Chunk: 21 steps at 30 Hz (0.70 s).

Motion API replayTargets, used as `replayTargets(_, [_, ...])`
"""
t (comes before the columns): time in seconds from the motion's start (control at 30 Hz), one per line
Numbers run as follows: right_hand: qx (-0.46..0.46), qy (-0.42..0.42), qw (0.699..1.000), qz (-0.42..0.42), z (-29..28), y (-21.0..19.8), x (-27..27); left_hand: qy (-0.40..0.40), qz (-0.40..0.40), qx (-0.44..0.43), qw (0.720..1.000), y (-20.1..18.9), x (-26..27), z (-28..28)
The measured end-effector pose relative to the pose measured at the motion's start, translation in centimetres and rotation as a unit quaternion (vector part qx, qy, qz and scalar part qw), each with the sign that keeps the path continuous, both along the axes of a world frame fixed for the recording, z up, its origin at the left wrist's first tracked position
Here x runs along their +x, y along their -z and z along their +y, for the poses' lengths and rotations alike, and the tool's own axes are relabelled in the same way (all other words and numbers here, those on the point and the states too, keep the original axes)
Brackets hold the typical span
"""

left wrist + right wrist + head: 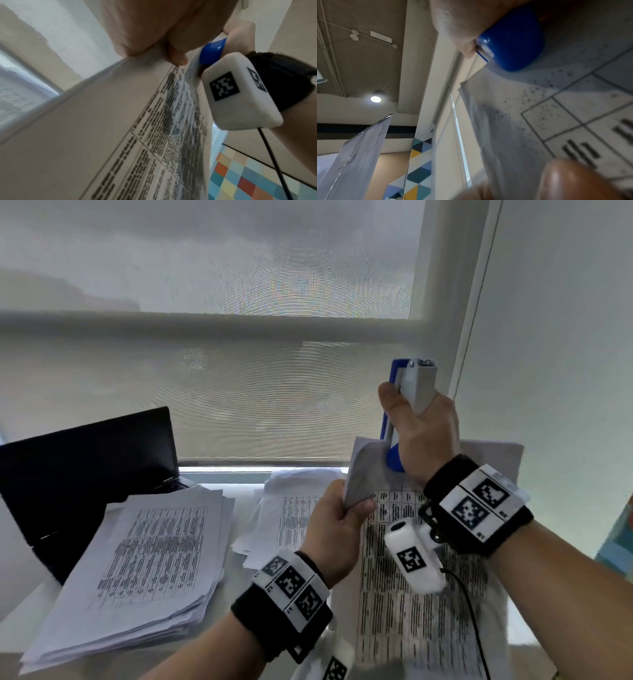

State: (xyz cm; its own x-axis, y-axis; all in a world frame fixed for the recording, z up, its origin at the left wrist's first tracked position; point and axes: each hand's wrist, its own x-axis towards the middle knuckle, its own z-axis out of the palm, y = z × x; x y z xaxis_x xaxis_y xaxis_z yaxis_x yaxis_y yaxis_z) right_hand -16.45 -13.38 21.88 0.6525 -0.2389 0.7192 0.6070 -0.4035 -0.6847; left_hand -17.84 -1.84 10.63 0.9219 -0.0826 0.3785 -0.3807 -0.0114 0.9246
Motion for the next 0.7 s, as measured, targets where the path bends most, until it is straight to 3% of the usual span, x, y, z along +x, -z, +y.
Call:
replayTargets(0.13, [0.028, -0.016, 0.999, 0.024, 0.4, 0.1, 0.2, -0.009, 0.080, -0.002, 0.997, 0.7, 0.7, 1.0])
replayTargets(0.27, [0.136, 0.010, 0.990, 0.034, -0.9, -0.1, 0.2, -0.035, 0.163, -0.019, 0.986, 1.7, 1.5, 3.9])
replayTargets(0.33, [0.155, 0.028, 0.984, 0.088, -2.3, 0.8, 0.1, -0.087, 0.175, -0.003, 0.981, 2.3, 2.9, 7.6])
replayTargets(0.4, [0.135, 0.043, 0.976, 0.165, -4.2, 2.4, -0.1, -0.154, 0.161, 0.071, 0.972, 2.9, 4.9, 12.4])
replayTargets(0.5, [0.017, 0.052, 0.955, 0.291, -7.4, 4.8, -0.1, -0.226, 0.170, 0.227, 0.932, 2.1, 7.3, 19.8])
replayTargets(0.57, [-0.116, 0.054, 0.919, 0.373, -9.3, 5.4, 0.1, -0.260, 0.194, 0.292, 0.900, 0.4, 7.5, 23.8])
replayTargets(0.7, [-0.409, 0.077, 0.775, 0.476, -10.6, 6.1, 1.3, -0.318, 0.221, 0.369, 0.845, 0.2, 9.3, 29.5])
